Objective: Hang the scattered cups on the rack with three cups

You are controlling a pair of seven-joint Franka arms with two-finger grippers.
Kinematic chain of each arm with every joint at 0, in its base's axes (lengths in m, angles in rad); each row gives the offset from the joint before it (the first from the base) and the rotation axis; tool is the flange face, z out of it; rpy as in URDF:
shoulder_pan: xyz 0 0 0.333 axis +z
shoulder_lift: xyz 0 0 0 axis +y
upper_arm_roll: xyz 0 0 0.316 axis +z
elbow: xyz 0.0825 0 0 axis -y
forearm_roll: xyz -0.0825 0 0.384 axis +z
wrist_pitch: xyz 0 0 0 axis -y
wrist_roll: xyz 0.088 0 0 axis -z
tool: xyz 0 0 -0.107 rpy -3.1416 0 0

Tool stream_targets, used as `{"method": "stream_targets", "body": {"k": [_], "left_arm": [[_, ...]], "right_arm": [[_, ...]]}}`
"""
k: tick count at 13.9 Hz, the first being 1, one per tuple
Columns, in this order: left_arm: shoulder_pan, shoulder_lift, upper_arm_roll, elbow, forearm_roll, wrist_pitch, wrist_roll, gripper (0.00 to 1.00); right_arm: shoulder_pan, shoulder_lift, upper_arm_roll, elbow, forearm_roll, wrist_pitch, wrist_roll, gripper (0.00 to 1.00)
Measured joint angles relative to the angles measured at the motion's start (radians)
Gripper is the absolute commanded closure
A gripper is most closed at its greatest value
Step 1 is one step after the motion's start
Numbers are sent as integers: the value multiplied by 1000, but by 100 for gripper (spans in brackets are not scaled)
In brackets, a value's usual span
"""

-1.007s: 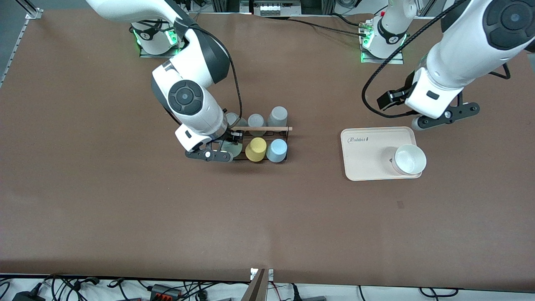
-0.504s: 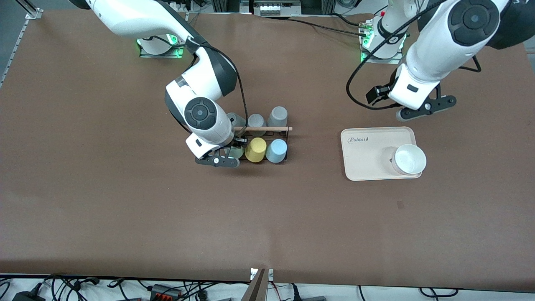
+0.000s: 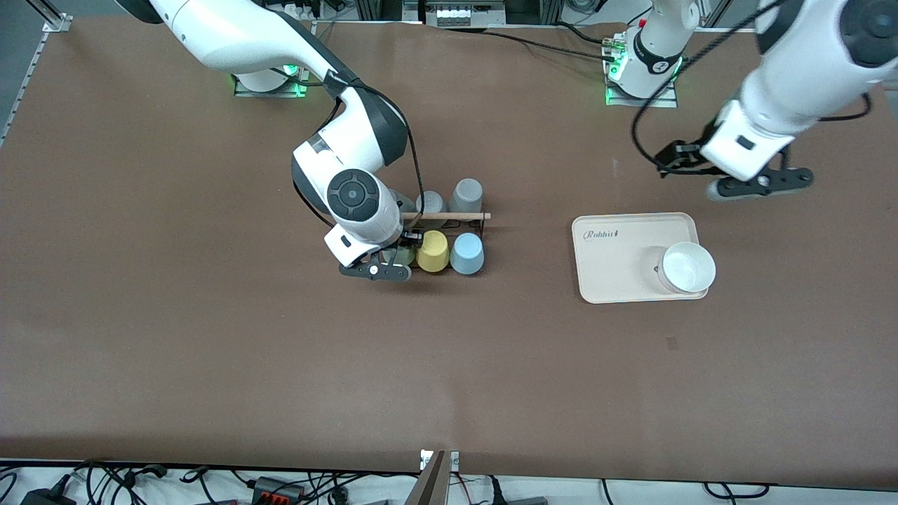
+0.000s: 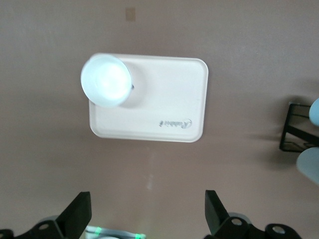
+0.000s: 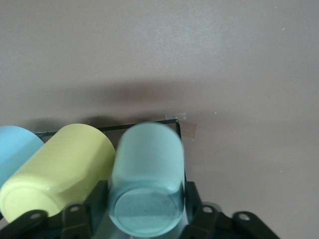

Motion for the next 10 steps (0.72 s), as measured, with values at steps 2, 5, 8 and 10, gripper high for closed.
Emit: {"method": "stream_targets", "body": {"k": [2,5,8,10], "left_arm": [[25,38,3,67,0,-36,52,0],[16,95,-8,159,13,-96,37,0],[15,81,-15,128,18,-70,-24,0],[15,16,-22,31,18,3,-37,0]], "right_arm": [[-8,-1,-9,8,-2,1,0,0],[-76,-33,-19,86,-9,-32,-45,0],[-232,-83,-24,185,-6,-191,-222,0],[-353,-119,-23,216,-1,-230,-303,0]]}}
